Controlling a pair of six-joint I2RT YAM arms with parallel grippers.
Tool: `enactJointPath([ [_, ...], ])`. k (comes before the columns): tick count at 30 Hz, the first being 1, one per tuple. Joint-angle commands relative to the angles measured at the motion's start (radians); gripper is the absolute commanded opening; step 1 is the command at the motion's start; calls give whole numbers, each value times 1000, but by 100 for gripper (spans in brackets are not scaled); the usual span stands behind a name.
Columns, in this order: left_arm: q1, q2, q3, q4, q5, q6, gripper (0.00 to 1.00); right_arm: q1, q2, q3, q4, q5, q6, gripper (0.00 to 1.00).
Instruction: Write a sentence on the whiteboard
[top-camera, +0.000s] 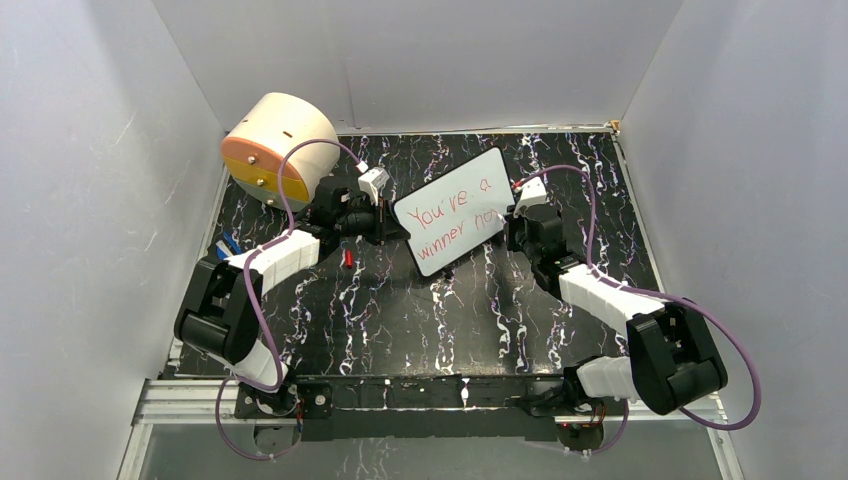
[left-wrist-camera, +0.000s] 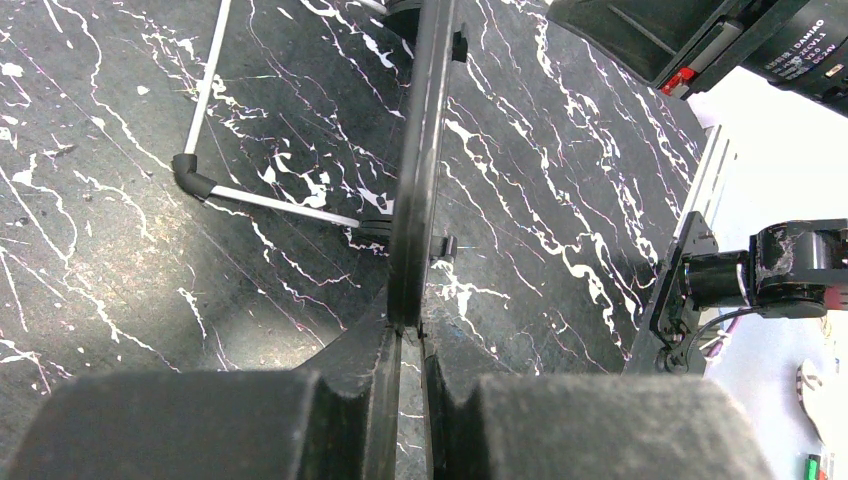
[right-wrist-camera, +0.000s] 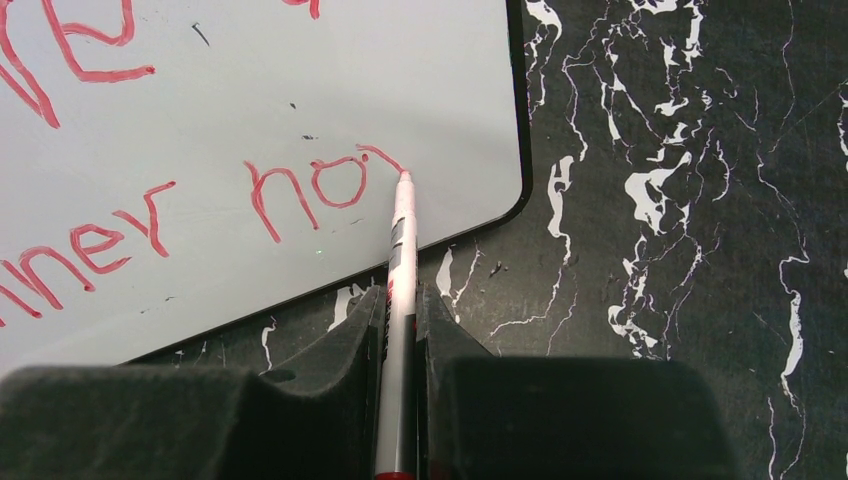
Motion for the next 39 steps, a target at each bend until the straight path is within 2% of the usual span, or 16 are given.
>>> enactJointPath([
  [1,-3,-27,21,-44,-26,33,0,-4,-16,56,77,-10,-17,0],
  [14,-3,-31,21,-47,-34,36,0,-9,9,96,79,-11,-24,0],
  [39,-3,-39,18,-45,-44,35,0,-23,12,22,2,6,18,0],
])
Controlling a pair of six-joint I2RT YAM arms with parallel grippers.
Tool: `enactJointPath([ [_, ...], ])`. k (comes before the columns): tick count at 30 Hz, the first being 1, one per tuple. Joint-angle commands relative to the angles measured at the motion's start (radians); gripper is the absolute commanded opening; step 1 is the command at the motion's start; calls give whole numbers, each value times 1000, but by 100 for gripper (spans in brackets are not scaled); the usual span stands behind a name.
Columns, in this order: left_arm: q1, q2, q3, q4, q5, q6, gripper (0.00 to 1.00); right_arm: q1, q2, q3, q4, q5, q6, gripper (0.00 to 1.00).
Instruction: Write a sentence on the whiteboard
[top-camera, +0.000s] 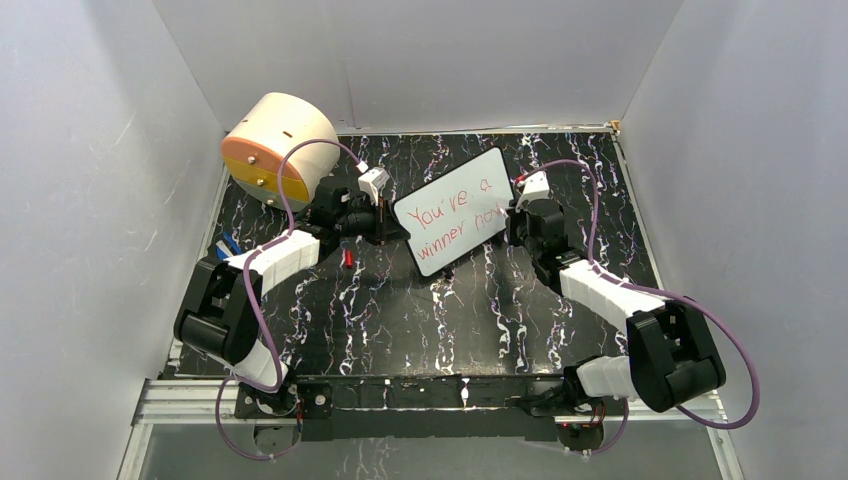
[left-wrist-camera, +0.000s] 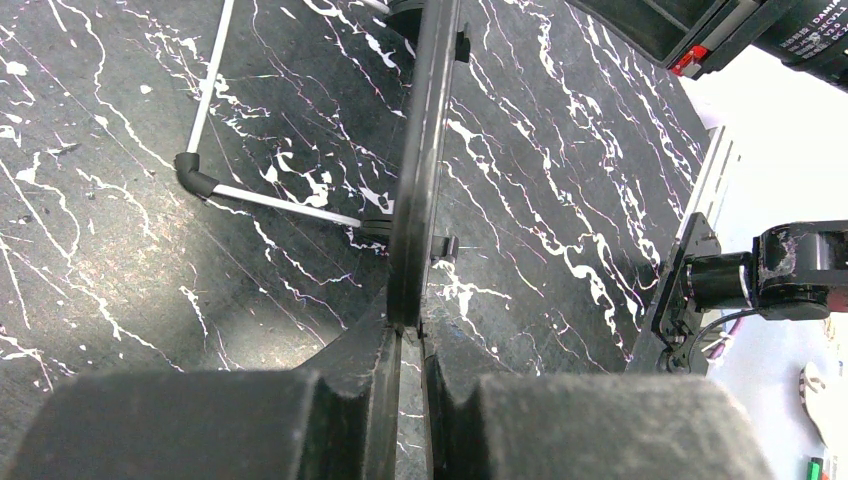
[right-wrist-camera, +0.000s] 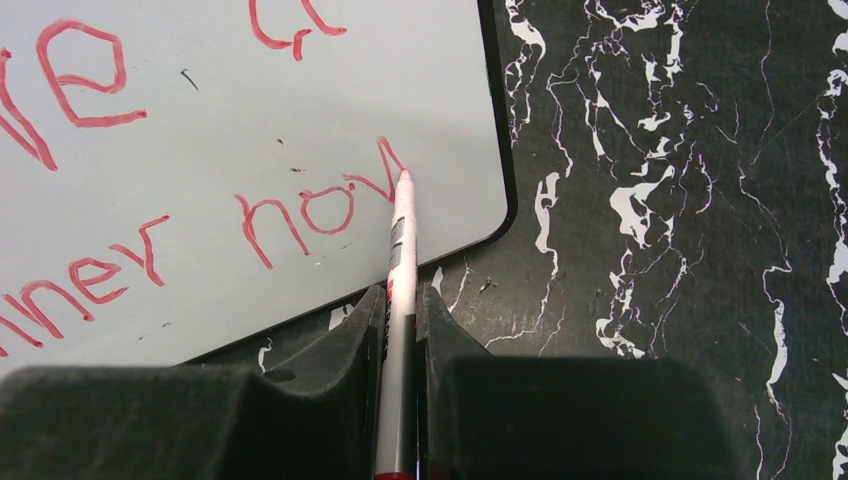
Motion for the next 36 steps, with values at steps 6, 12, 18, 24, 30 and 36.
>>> enactJointPath([
  [6,-2,-36,18,-44,-37,35,0,-9,4,-10,10,6,18,0],
  [12,-2,-35,18,-43,-35,35,0,-12,9,-7,20,5,18,0],
  [18,-2,-35,18,-44,-34,35,0,-14,7,7,59,3,11,0],
  [24,-2,-35,20,-45,-31,36,0,-18,17,31,82,3,-3,0],
  [30,-2,-35,19,-47,-29,38,0,-26,29,50,95,3,-13,0],
  [36,-2,-35,20,-48,-31,38,0,-28,32,75,107,-3,-18,0],
])
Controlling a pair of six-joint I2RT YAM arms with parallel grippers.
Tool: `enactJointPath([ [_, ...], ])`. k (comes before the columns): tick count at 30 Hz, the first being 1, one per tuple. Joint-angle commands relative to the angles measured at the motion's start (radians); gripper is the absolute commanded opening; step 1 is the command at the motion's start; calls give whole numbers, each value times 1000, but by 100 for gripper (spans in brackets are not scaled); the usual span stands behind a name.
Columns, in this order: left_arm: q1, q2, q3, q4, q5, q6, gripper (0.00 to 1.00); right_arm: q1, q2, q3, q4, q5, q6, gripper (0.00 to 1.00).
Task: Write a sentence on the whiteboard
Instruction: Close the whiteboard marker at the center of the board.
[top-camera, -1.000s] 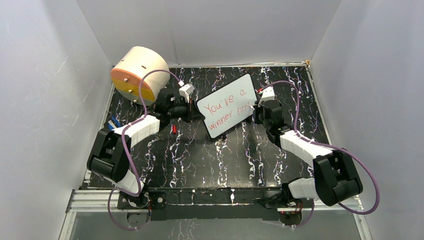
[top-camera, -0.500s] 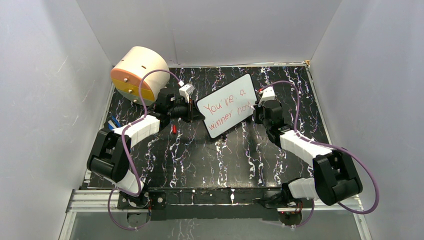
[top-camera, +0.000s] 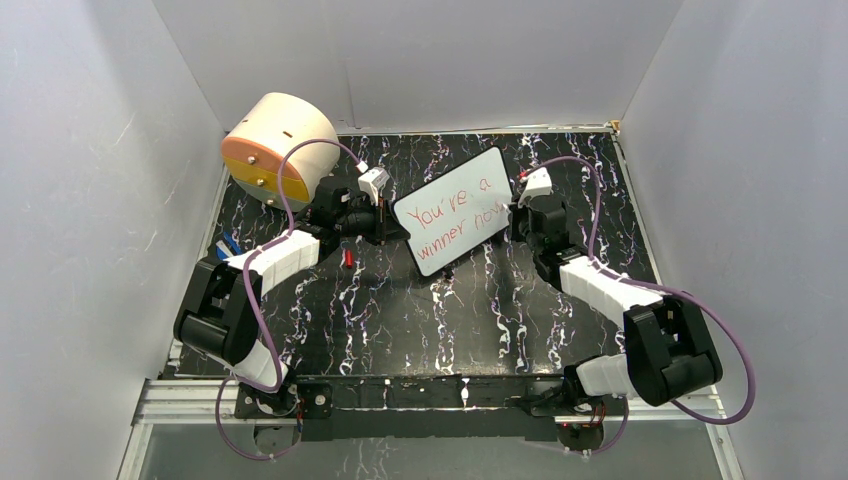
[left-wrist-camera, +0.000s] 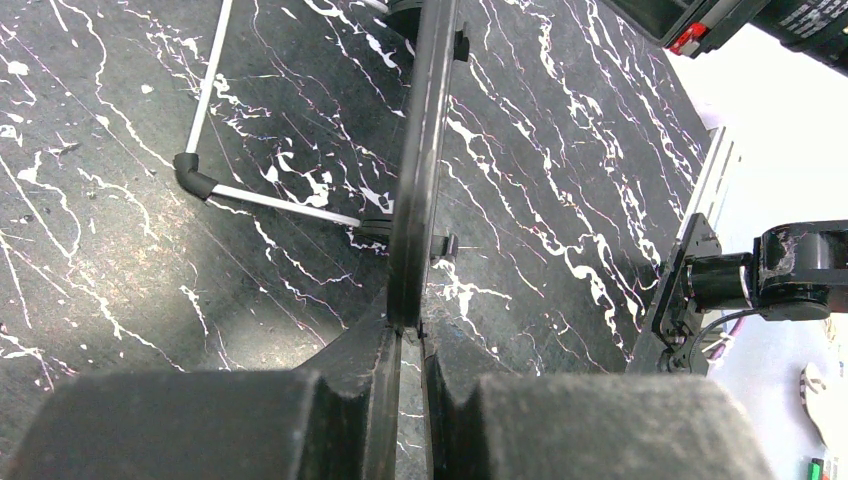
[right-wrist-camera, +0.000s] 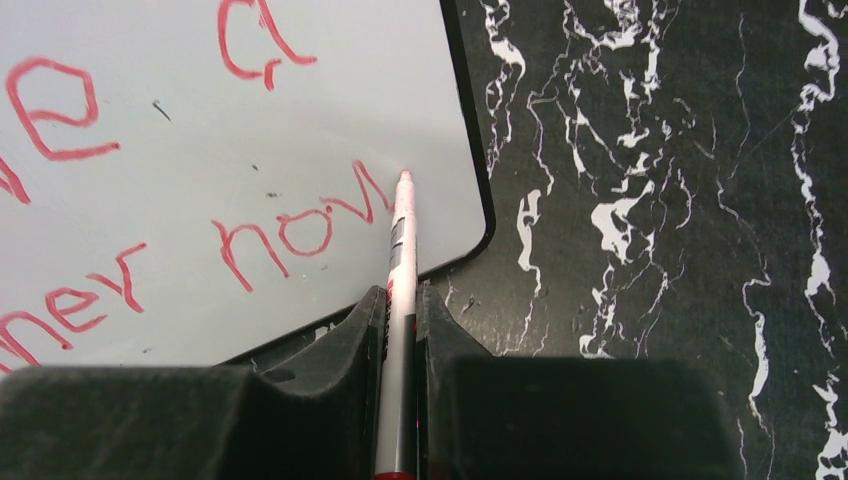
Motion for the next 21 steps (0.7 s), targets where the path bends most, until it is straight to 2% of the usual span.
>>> enactJointPath([
  [1,-2,-33,20,-45,-29,38,0,-5,7,66,88,-2,-15,0],
  [9,-2,-39,21,-53,-60,39,0,-5,2,81,68,-7,-15,0],
  [21,-2,-36,27,-61,-77,32,0,-25,-110,-18,-9,8,36,0],
])
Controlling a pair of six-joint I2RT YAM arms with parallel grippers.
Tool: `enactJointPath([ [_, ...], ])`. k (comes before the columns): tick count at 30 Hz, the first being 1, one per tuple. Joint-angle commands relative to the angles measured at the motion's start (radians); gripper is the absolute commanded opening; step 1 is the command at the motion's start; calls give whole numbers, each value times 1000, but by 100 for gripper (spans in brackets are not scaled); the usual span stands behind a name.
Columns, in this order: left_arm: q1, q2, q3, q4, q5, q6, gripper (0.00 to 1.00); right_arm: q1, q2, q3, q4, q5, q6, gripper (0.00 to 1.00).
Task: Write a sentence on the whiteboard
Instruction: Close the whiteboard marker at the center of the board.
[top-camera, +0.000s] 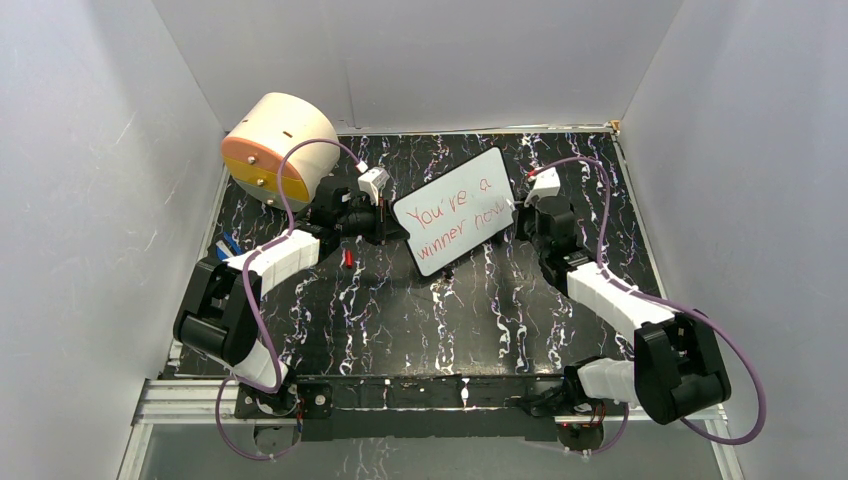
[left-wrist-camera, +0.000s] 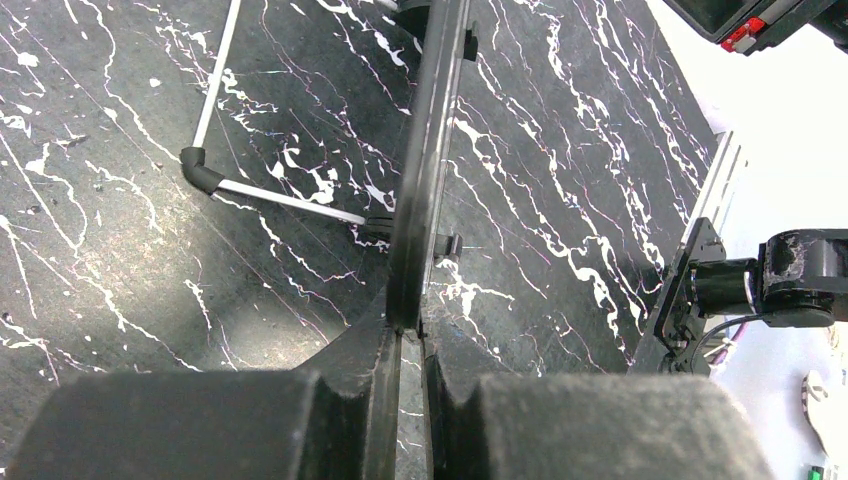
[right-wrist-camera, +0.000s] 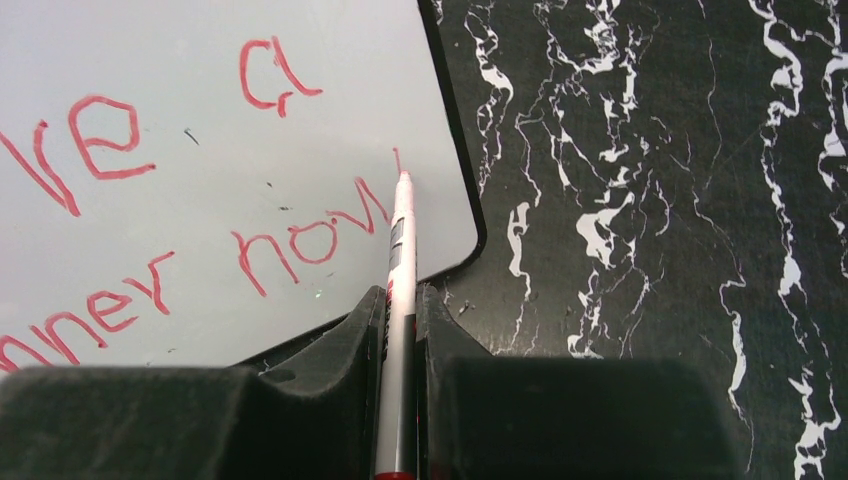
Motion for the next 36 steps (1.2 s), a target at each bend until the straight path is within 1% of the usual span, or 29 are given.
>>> enactJointPath([
  [1,1,-32,22,-41,-53,35,0,-18,-29,-18,6,4,33,0],
  [28,1,-28,26,-46,-45,42,0,-45,83,-1,102,-60,62,0],
  [32,1,-34,23,-45,-54,40,0,-45,58,-2,74,-61,62,0],
  [36,1,-39,23,-40,-68,30,0,-46,-18,-13,9,-55,64,0],
])
